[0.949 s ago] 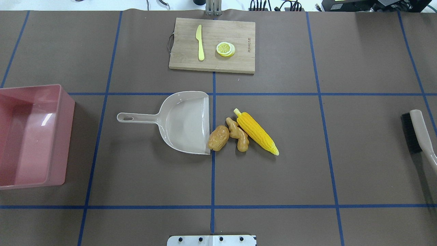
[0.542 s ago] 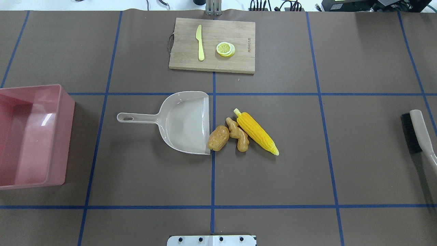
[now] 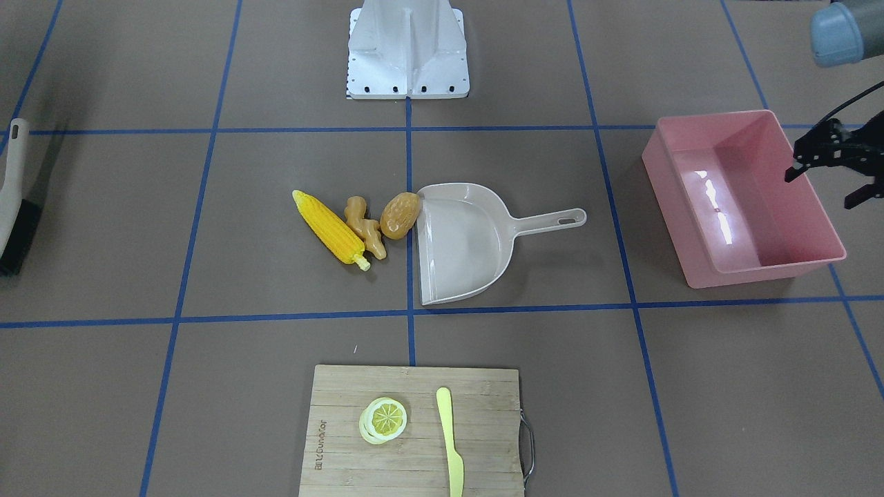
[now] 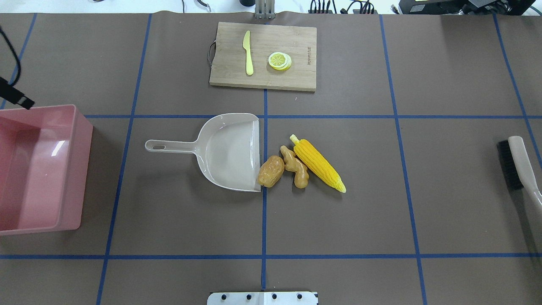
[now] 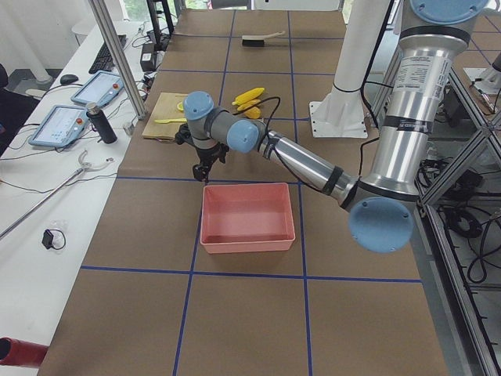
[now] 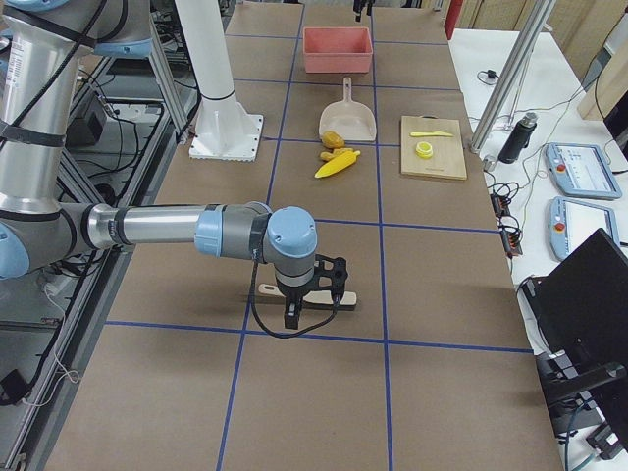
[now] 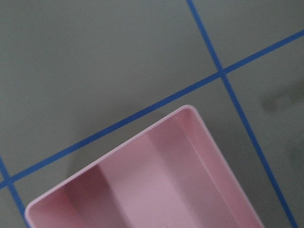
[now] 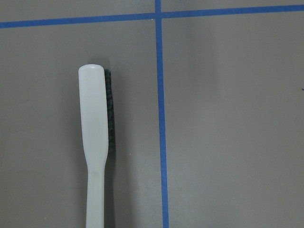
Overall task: Sweep and dump trash into bin
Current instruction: 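Reach the left gripper to the white dustpan handle and grasp it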
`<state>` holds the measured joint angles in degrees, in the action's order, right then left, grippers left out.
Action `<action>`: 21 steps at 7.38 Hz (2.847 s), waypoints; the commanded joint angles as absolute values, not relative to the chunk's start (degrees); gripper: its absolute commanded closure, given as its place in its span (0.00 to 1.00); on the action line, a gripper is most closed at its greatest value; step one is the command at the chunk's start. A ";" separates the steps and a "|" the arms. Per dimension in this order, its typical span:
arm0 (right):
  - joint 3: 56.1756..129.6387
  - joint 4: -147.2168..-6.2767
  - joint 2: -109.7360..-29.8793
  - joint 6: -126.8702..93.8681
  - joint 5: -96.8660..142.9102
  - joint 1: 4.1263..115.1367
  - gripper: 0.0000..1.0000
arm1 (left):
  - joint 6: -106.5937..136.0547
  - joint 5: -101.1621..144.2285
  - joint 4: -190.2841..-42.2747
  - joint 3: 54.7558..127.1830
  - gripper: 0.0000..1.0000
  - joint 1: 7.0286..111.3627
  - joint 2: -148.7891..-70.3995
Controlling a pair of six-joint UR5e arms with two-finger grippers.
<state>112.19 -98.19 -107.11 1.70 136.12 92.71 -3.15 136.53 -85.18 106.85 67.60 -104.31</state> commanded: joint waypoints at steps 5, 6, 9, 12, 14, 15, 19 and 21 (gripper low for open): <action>114.34 -98.35 -107.05 -7.86 136.49 86.25 0.00 | -4.48 124.54 -93.32 107.40 0.01 48.87 -118.92; 114.35 -97.83 -106.96 -14.00 136.23 82.22 0.00 | -11.01 124.45 -93.95 107.84 0.01 48.87 -118.66; 114.35 -91.79 -111.06 -12.33 135.71 77.54 0.00 | -16.16 124.01 -94.65 109.07 0.01 48.26 -117.77; 114.17 -76.34 -113.54 -26.76 132.89 68.32 0.00 | -16.72 124.37 -112.68 103.23 0.02 45.98 -114.27; 111.82 -70.35 -116.70 -27.94 132.63 67.33 0.00 | -11.37 124.45 -130.77 93.66 0.02 43.96 -112.85; 109.01 -64.48 -116.89 -32.91 132.54 65.41 0.00 | -6.90 124.19 -137.83 89.60 0.02 42.12 -112.85; 102.21 -50.28 -116.98 -43.05 132.89 61.18 0.00 | -5.01 124.10 -142.12 86.58 0.06 40.17 -112.94; 103.01 -50.36 -117.42 -45.08 131.41 58.12 0.00 | -5.01 124.01 -142.12 85.00 0.06 39.21 -113.55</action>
